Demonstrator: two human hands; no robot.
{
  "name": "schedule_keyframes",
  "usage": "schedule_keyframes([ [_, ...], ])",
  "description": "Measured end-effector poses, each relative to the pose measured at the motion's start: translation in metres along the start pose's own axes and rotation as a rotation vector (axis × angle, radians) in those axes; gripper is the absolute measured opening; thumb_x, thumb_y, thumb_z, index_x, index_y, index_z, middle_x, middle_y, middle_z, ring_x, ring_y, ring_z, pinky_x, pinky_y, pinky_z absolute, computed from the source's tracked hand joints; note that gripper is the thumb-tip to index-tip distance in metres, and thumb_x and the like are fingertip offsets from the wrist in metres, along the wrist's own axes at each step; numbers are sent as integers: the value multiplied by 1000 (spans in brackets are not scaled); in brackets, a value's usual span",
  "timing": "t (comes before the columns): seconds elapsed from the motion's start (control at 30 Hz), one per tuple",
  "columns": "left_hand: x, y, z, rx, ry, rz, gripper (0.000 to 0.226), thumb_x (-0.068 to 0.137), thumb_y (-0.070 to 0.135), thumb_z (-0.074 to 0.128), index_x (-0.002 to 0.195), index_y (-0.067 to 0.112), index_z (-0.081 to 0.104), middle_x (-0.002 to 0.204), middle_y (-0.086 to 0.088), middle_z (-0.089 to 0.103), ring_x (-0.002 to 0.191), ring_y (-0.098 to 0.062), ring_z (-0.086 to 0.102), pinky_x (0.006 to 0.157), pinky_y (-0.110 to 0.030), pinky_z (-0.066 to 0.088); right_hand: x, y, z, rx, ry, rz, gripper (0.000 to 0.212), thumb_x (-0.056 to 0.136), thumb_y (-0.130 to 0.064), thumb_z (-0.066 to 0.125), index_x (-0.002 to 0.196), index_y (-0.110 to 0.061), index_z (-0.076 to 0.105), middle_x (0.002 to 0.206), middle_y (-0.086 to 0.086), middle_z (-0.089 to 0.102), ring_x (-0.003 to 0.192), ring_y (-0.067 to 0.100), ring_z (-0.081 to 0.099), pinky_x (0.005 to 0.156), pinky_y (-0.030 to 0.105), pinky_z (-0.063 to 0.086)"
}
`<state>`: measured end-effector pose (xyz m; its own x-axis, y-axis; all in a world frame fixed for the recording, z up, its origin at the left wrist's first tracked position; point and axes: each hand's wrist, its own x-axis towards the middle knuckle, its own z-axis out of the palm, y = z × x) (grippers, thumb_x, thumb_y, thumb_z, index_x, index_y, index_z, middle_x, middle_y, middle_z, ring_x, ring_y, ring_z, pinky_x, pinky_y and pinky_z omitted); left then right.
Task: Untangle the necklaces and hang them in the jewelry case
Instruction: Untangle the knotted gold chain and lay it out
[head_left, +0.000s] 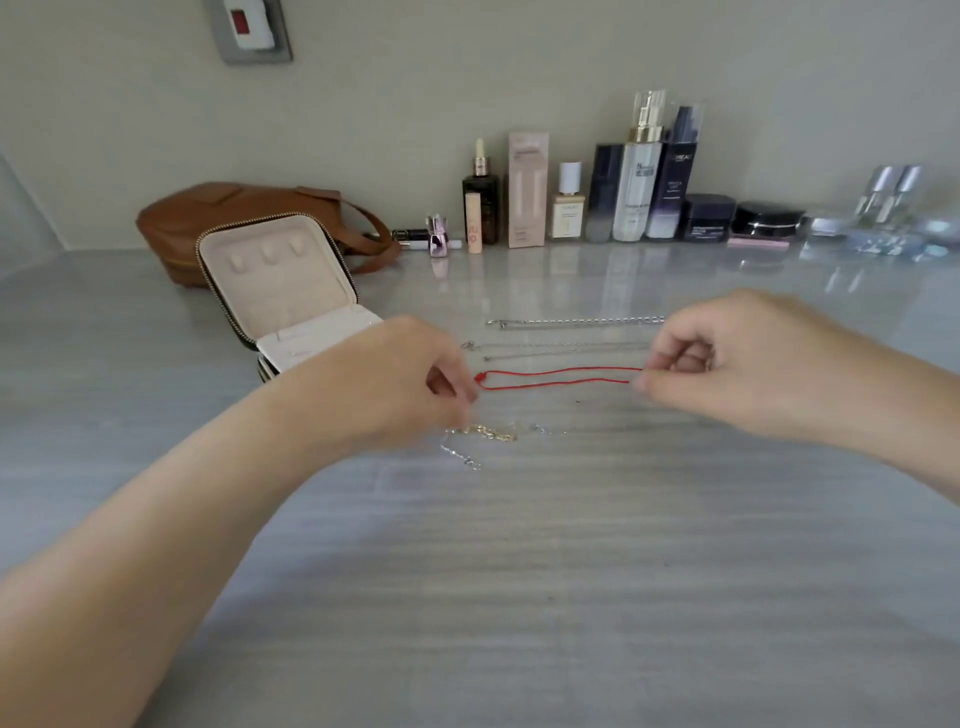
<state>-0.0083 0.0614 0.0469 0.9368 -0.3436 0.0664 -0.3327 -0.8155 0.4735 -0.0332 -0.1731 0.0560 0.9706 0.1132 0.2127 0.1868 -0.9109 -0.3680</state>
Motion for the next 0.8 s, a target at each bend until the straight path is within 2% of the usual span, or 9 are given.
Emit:
schedule_keyframes([
  [0.1, 0, -1, 10, 58, -82, -23, 18, 78, 21, 69, 69, 31, 58, 72, 14, 57, 66, 0, 53, 61, -18, 40, 3, -24, 17, 69, 34, -119, 17, 73, -41, 64, 65, -27, 62, 56, -12, 54, 50, 1, 48, 50, 21, 36],
  [0.2, 2, 0, 14, 119, -39, -11, 19, 82, 23, 64, 67, 30, 54, 69, 14, 52, 63, 1, 48, 57, -14, 36, 0, -28, 31, 220, 87, -213, 14, 71, -38, 60, 65, -25, 62, 50, -11, 54, 48, 1, 47, 49, 18, 36],
  [0.3, 3, 4, 12, 41, 19, 13, 20, 85, 21, 61, 69, 29, 52, 68, 13, 55, 57, 1, 48, 52, -10, 36, -4, -24, 36, 302, 67, -242, 12, 69, -37, 58, 65, -27, 62, 56, -18, 56, 49, 0, 49, 51, 10, 36],
  [0.37, 2, 10, 11, -91, 62, 9, 21, 86, 18, 60, 69, 27, 53, 66, 11, 58, 50, 2, 48, 47, -9, 35, -5, -20, 37, 346, 45, -233, 10, 68, -37, 59, 66, -27, 63, 57, -22, 57, 48, 0, 50, 50, 8, 35],
  [0.43, 0, 16, 9, -319, 72, -9, 19, 86, 14, 61, 70, 23, 56, 61, 9, 62, 50, 3, 52, 46, -10, 37, -5, -17, 37, 410, 35, -217, 8, 70, -35, 63, 68, -28, 64, 60, -19, 59, 46, 1, 49, 48, 8, 36],
  [0.53, -7, 24, 7, -679, -20, -67, 9, 85, 10, 62, 77, 15, 59, 60, 4, 66, 55, -5, 63, 46, -15, 44, -3, -16, 37, 573, 18, -195, 7, 78, -27, 65, 71, -28, 65, 63, -12, 62, 44, 3, 49, 47, 9, 37],
  [0.6, -10, 27, 5, -840, -65, -88, 7, 83, 5, 61, 82, 12, 60, 64, 1, 69, 57, -8, 65, 46, -16, 47, -3, -18, 36, 639, 15, -205, 9, 82, -23, 62, 74, -26, 65, 58, -14, 61, 43, 2, 49, 46, 9, 37],
  [0.7, -11, 29, 3, -964, -92, -82, 14, 79, -2, 60, 88, 9, 61, 70, -2, 72, 63, -9, 68, 51, -16, 51, -5, -21, 34, 679, 46, -248, 11, 85, -19, 59, 79, -24, 67, 54, -17, 60, 44, 1, 51, 47, 8, 37],
  [0.8, -12, 30, 3, -934, -69, -55, 18, 76, -3, 63, 88, 11, 62, 71, -1, 72, 65, -10, 68, 53, -16, 51, -5, -23, 34, 712, 35, -259, 10, 83, -21, 59, 81, -27, 67, 56, -17, 61, 45, 1, 53, 48, 9, 39],
])
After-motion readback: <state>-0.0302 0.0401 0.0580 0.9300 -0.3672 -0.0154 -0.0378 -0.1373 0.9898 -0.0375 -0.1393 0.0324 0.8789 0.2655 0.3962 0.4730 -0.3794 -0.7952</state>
